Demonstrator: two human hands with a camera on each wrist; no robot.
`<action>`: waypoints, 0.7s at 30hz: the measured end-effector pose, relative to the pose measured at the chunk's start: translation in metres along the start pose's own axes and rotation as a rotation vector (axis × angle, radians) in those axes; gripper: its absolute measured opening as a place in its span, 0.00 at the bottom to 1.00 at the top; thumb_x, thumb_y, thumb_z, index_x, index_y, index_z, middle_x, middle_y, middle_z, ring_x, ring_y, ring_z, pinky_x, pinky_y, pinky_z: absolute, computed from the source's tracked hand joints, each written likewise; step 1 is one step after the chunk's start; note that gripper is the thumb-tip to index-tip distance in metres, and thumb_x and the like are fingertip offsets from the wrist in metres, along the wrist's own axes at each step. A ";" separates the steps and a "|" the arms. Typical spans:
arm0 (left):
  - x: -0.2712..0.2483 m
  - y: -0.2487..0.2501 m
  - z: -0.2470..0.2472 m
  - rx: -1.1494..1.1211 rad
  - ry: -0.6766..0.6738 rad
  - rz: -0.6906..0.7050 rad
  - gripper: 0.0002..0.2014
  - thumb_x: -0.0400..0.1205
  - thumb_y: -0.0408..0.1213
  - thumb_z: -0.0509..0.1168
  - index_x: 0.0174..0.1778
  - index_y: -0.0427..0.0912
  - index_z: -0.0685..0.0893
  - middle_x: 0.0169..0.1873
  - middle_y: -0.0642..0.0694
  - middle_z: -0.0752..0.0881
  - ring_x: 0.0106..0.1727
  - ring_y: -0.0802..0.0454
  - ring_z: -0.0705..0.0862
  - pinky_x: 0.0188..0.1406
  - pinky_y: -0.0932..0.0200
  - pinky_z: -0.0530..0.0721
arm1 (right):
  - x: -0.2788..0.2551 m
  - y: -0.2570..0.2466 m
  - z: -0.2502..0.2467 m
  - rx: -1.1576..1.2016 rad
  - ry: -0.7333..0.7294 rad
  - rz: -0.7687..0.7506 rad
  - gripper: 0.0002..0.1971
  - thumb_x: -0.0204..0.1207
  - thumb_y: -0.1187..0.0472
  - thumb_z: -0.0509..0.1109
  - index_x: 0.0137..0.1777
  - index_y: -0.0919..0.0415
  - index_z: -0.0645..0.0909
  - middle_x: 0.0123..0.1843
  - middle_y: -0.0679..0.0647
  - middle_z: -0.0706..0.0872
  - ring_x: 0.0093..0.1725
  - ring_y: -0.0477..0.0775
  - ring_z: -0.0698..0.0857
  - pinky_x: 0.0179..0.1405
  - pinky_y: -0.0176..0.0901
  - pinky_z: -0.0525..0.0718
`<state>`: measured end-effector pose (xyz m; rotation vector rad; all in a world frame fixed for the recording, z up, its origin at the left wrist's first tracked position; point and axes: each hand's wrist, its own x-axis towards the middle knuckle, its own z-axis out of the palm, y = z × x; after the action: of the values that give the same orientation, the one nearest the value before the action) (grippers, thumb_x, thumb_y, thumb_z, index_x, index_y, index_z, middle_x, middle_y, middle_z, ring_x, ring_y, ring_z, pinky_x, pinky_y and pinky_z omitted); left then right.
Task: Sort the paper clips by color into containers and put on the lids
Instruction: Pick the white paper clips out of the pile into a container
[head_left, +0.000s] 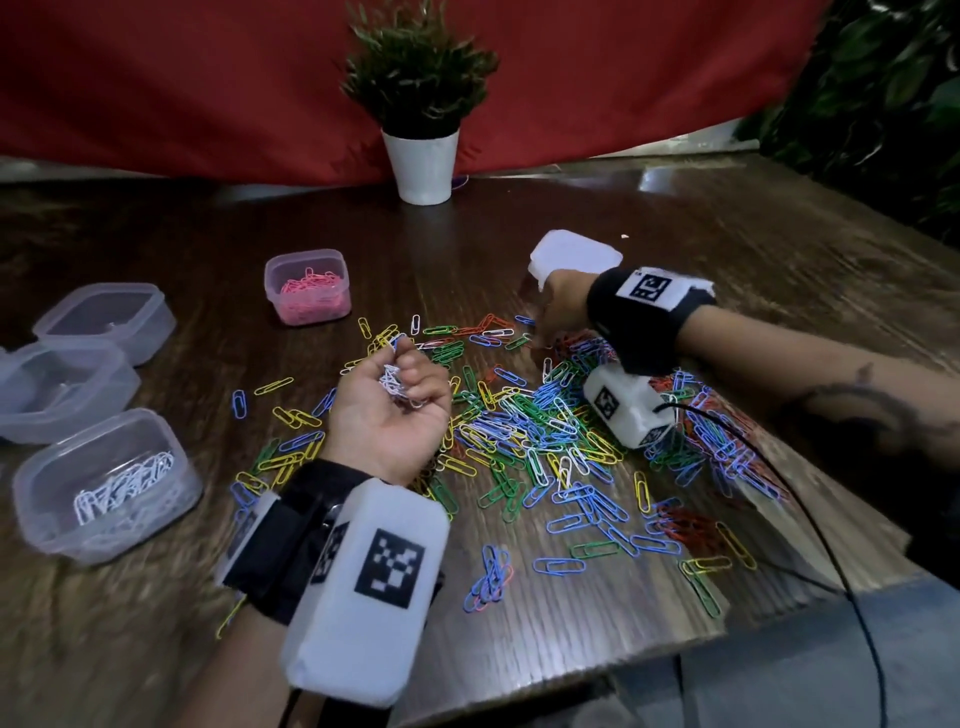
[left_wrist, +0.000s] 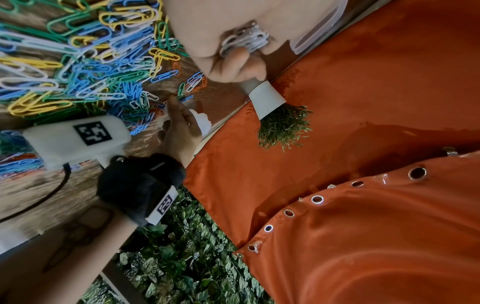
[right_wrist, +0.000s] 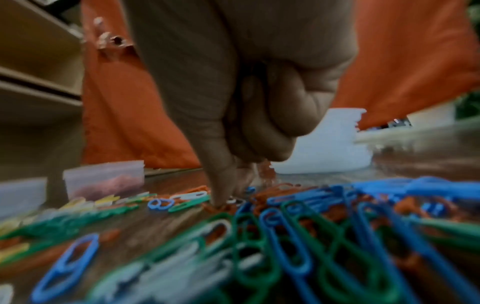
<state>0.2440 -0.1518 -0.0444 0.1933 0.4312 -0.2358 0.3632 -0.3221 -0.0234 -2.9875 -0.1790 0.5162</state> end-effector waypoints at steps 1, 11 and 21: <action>0.000 0.000 0.000 0.000 0.004 -0.002 0.17 0.84 0.34 0.52 0.30 0.39 0.74 0.17 0.50 0.69 0.13 0.58 0.68 0.09 0.70 0.63 | 0.000 0.003 0.000 0.072 -0.035 0.021 0.17 0.73 0.61 0.74 0.58 0.70 0.82 0.44 0.56 0.80 0.38 0.52 0.77 0.26 0.33 0.70; -0.003 -0.002 0.001 -0.054 0.036 -0.010 0.19 0.85 0.34 0.51 0.28 0.37 0.75 0.17 0.48 0.70 0.12 0.56 0.69 0.09 0.72 0.64 | -0.007 0.000 -0.014 0.305 0.048 -0.119 0.07 0.72 0.62 0.74 0.34 0.57 0.82 0.12 0.43 0.75 0.15 0.39 0.73 0.13 0.24 0.67; -0.003 0.000 0.001 -0.049 0.036 -0.001 0.18 0.85 0.33 0.51 0.28 0.38 0.74 0.17 0.48 0.70 0.11 0.56 0.69 0.08 0.72 0.64 | 0.021 -0.030 0.000 -0.069 0.049 -0.195 0.11 0.75 0.61 0.69 0.54 0.67 0.84 0.47 0.59 0.83 0.44 0.54 0.78 0.41 0.40 0.72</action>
<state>0.2416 -0.1518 -0.0422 0.1495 0.4725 -0.2224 0.3797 -0.2891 -0.0269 -3.0004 -0.4871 0.4234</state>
